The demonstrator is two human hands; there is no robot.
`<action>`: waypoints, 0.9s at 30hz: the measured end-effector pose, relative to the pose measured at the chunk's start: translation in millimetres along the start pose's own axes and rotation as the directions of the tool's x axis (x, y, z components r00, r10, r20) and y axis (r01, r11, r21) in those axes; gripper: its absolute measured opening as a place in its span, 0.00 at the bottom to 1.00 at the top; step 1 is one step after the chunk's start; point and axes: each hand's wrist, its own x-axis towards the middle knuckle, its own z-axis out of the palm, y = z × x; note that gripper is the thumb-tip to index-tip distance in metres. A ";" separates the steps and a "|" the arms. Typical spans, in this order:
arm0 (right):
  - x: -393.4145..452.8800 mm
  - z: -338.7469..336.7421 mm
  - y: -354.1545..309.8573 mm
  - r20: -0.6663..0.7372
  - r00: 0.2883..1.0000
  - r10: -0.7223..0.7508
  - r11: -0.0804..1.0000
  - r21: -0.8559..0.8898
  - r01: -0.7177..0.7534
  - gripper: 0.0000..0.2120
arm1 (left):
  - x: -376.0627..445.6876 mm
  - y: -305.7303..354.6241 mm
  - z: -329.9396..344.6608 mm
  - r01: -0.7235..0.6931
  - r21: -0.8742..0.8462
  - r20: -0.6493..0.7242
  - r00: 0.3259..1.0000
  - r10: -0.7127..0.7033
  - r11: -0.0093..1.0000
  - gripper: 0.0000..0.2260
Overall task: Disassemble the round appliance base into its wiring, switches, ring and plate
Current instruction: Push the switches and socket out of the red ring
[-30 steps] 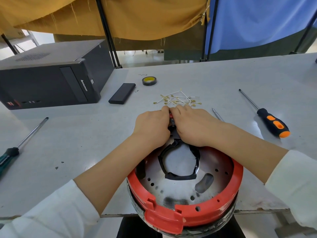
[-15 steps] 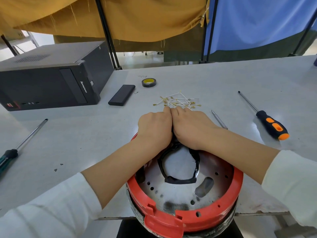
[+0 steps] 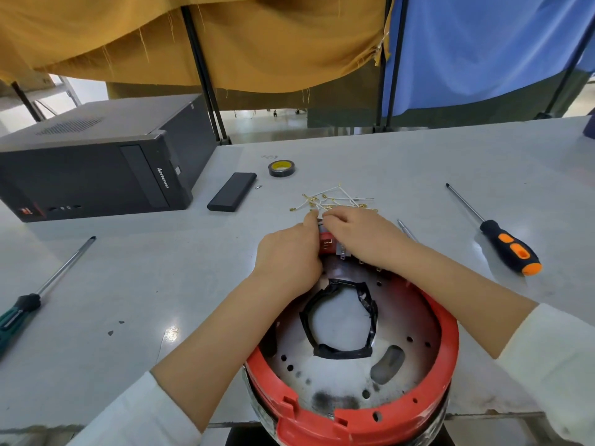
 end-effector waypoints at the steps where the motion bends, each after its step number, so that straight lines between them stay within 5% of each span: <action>1: 3.0 -3.1 -0.4 0.031 0.999 0.019 0.996 0.088 -0.021 0.12 | -0.2 -0.4 0.6 -0.001 0.000 0.007 1.000 0.001 1.000 0.30; 7: 18.3 -16.7 2.4 0.115 0.984 0.136 0.937 0.308 -0.166 0.17 | 0.3 -3.5 2.0 0.040 -0.085 0.036 0.999 -0.037 0.996 0.32; 11: 34.3 -27.2 8.9 0.072 0.984 0.160 0.938 0.299 -0.175 0.11 | 0.1 -2.5 -1.2 0.116 -0.127 0.037 0.993 -0.112 0.985 0.20; 14: 45.1 -28.8 20.9 0.130 0.981 0.147 0.983 0.088 -0.160 0.12 | -0.8 -1.8 -4.6 0.112 -0.064 0.052 0.993 -0.109 0.992 0.06; 18: 58.6 -20.1 30.0 0.187 0.975 0.123 0.978 -0.189 -0.088 0.16 | 0.5 -2.0 -6.0 0.108 -0.055 0.075 0.992 -0.104 0.993 0.05; 27: 81.4 -0.9 30.8 0.250 0.965 0.082 0.935 -0.354 0.012 0.22 | 0.1 -3.6 -6.1 0.095 -0.070 0.066 0.994 -0.091 0.993 0.06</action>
